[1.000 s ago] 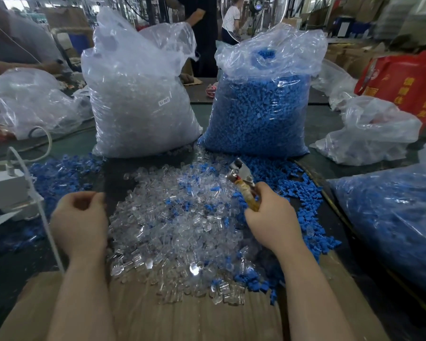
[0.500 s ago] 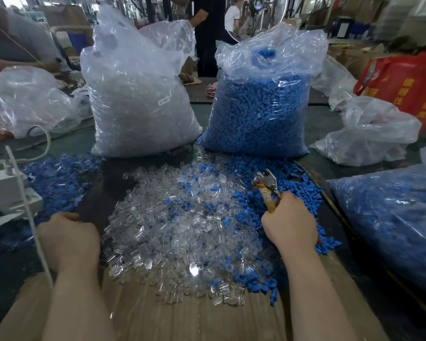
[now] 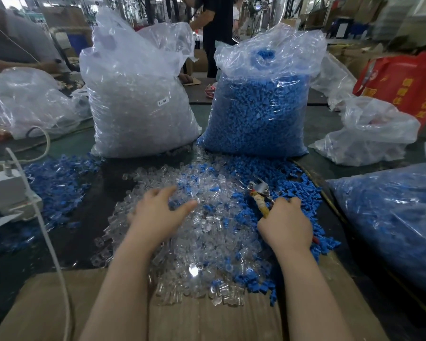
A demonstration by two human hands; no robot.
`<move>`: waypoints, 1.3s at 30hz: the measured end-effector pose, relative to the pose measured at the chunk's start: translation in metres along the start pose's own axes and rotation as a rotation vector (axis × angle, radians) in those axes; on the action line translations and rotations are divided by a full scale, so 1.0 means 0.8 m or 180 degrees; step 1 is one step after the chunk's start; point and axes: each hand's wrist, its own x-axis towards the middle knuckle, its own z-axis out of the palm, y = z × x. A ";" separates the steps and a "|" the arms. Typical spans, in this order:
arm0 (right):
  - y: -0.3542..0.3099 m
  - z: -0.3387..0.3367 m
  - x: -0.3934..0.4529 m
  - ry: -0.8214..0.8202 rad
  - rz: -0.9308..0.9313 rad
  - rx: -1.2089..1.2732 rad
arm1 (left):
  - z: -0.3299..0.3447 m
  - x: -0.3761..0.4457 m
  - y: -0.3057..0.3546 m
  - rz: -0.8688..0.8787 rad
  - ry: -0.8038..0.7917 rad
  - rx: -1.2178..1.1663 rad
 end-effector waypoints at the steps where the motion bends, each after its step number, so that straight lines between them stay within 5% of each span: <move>1: 0.000 0.001 0.000 0.0021 -0.0022 0.0004 | 0.008 -0.001 0.006 0.0099 -0.0137 0.0117; 8: -0.004 0.004 0.002 0.0118 -0.0076 -0.0010 | 0.026 -0.009 0.037 0.0948 0.0148 0.0013; 17: -0.008 0.005 0.004 0.0127 -0.0196 0.0056 | 0.027 -0.012 0.042 0.0976 0.0254 0.0529; 24: -0.004 0.009 0.006 0.0230 -0.0221 0.0152 | 0.032 -0.014 0.043 0.0883 0.0753 -0.0059; 29: -0.008 0.008 0.008 0.0514 -0.0277 0.0640 | 0.032 -0.015 0.046 0.0731 0.0834 -0.1269; 39: -0.017 0.002 0.002 0.0483 -0.1002 0.2367 | 0.029 -0.019 0.054 0.1030 0.0302 -0.2173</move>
